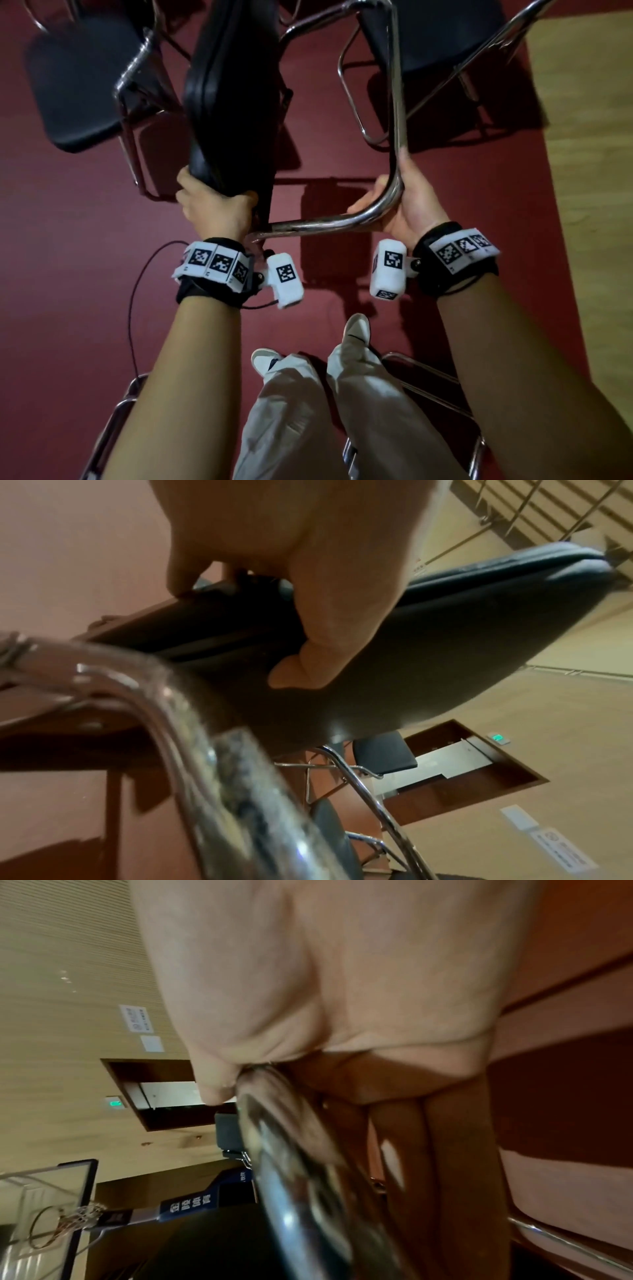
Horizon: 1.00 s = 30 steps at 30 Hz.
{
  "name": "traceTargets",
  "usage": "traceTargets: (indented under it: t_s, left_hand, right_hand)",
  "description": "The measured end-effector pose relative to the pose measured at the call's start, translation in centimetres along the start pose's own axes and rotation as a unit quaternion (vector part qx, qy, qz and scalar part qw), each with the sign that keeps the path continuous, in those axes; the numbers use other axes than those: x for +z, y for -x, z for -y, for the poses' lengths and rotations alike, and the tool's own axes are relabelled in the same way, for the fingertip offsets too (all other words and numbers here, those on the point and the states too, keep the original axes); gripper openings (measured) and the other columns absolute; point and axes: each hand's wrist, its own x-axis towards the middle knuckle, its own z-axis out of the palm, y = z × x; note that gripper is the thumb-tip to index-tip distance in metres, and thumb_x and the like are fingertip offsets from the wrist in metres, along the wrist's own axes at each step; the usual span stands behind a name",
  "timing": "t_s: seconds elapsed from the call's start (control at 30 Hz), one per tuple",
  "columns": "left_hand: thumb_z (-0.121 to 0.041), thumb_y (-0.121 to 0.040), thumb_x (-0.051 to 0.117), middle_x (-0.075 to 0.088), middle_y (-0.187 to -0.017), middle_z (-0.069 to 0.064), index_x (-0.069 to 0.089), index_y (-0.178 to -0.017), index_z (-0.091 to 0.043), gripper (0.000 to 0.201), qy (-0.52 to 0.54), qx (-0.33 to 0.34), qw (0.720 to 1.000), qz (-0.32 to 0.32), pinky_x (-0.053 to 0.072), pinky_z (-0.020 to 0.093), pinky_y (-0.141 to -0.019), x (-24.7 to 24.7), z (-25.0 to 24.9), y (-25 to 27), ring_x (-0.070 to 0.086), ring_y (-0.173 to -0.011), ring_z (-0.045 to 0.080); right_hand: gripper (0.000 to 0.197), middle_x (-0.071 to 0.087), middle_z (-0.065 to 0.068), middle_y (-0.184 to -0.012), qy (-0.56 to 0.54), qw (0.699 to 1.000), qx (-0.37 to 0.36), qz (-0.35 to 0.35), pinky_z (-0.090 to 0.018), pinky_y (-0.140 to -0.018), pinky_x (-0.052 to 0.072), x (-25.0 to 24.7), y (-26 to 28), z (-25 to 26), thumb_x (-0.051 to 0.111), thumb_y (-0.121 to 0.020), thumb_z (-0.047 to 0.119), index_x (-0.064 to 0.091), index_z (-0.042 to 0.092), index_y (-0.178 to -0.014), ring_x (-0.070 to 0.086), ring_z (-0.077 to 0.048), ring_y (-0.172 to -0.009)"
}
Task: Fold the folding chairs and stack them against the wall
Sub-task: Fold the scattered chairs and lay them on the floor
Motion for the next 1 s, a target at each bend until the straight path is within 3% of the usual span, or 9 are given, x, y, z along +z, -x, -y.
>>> traceTargets:
  t_s: [0.17, 0.27, 0.37, 0.43, 0.5, 0.57, 0.67, 0.77, 1.0]
  left_hand:
    - [-0.017, -0.067, 0.078, 0.039, -0.139, 0.015, 0.031, -0.146, -0.015, 0.092, -0.033, 0.022, 0.999, 0.024, 0.039, 0.042, -0.110, -1.0, -1.6, -1.3, 0.042, -0.129, 0.036]
    - [-0.017, -0.063, 0.079, 0.041, -0.136, 0.012, 0.034, -0.143, -0.018, 0.092, -0.032, 0.023, 0.999, 0.037, 0.042, 0.045, -0.109, -1.4, -1.8, -1.9, 0.045, -0.126, 0.035]
    - [-0.016, -0.062, 0.079, 0.040, -0.135, 0.012, 0.033, -0.144, -0.020, 0.095, -0.034, 0.014, 0.998, 0.045, 0.042, 0.045, -0.109, -1.4, -1.8, -1.4, 0.045, -0.125, 0.035]
    - [-0.017, -0.064, 0.081, 0.038, -0.137, 0.013, 0.029, -0.147, -0.020, 0.098, -0.045, 0.008, 0.997, 0.058, 0.041, 0.043, -0.110, -1.6, -1.7, -1.1, 0.044, -0.127, 0.035]
    - [-0.020, -0.065, 0.084, 0.037, -0.140, 0.013, 0.025, -0.149, -0.020, 0.103, -0.056, 0.008, 0.996, 0.071, 0.041, 0.041, -0.111, -1.9, -1.6, -1.0, 0.045, -0.128, 0.035]
    - [-0.025, -0.065, 0.088, 0.036, -0.143, 0.014, 0.021, -0.152, -0.020, 0.111, -0.064, 0.008, 0.994, 0.092, 0.041, 0.040, -0.111, -2.5, -1.7, -1.0, 0.045, -0.129, 0.034]
    - [-0.037, -0.054, 0.095, 0.035, -0.148, 0.013, 0.013, -0.156, -0.023, 0.131, -0.060, -0.008, 0.989, 0.138, 0.042, 0.043, -0.112, -3.9, -1.9, -1.3, 0.045, -0.132, 0.030]
    - [-0.058, -0.024, 0.094, 0.046, -0.141, 0.006, 0.023, -0.150, -0.027, 0.148, -0.050, -0.016, 0.986, 0.158, 0.048, 0.043, -0.107, -5.0, -1.5, -1.8, 0.052, -0.126, 0.025]
    - [-0.055, -0.027, 0.093, 0.056, -0.130, 0.000, 0.037, -0.142, -0.018, 0.133, -0.041, 0.010, 0.982, 0.183, 0.053, 0.036, -0.100, -5.3, -1.5, -0.4, 0.058, -0.117, 0.017]
  right_hand:
    - [0.078, 0.068, -0.031, -0.083, 0.021, 0.997, 0.030, 0.061, -0.041, -0.071, 0.057, 0.3, 0.5, 0.2, 0.024, -0.094, 0.069, 0.055, 0.003, -0.067, 0.069, -0.038, -0.075]
    - [0.057, 0.071, -0.015, -0.084, -0.028, 0.999, -0.013, 0.017, -0.030, -0.058, 0.055, 0.9, 0.1, -0.2, 0.036, -0.098, 0.050, 0.066, 0.002, -0.104, 0.066, -0.027, -0.057]
    - [0.032, 0.067, -0.010, -0.082, -0.118, 0.990, -0.049, -0.058, -0.023, -0.044, 0.040, 1.4, -0.7, 0.4, 0.049, -0.098, 0.025, 0.048, 0.017, -0.128, 0.047, -0.016, -0.040]
    - [0.048, 0.067, -0.008, -0.084, -0.121, 0.990, -0.039, -0.058, -0.024, -0.046, 0.040, 1.4, -0.9, 0.7, 0.057, -0.095, 0.030, 0.041, 0.014, -0.137, 0.046, -0.014, -0.044]
    - [0.066, 0.070, -0.008, -0.091, -0.108, 0.993, -0.026, -0.046, -0.030, -0.053, 0.052, 1.8, -0.8, 0.7, 0.061, -0.093, 0.039, 0.034, 0.012, -0.147, 0.063, -0.019, -0.058]
    - [0.058, 0.069, -0.014, -0.101, -0.139, 0.990, -0.023, -0.018, -0.040, -0.064, 0.059, 2.2, -0.6, 0.7, 0.058, -0.097, 0.038, 0.035, 0.018, -0.145, 0.071, -0.032, -0.084]
    - [0.050, 0.066, -0.022, -0.113, -0.178, 0.984, -0.022, 0.006, -0.051, -0.075, 0.059, 3.1, -0.2, 0.6, 0.057, -0.098, 0.029, 0.034, 0.016, -0.141, 0.065, -0.044, -0.108]
    - [0.031, 0.060, -0.027, -0.129, -0.207, 0.978, -0.013, 0.037, -0.054, -0.084, 0.057, 3.9, 0.3, 0.3, 0.052, -0.100, 0.018, 0.037, 0.014, -0.128, 0.062, -0.045, -0.116]
    - [0.024, 0.058, -0.020, -0.136, -0.174, 0.983, -0.018, 0.048, -0.055, -0.101, 0.049, 7.8, 0.7, 1.4, 0.052, -0.102, 0.025, 0.045, 0.012, -0.121, 0.059, -0.038, -0.123]
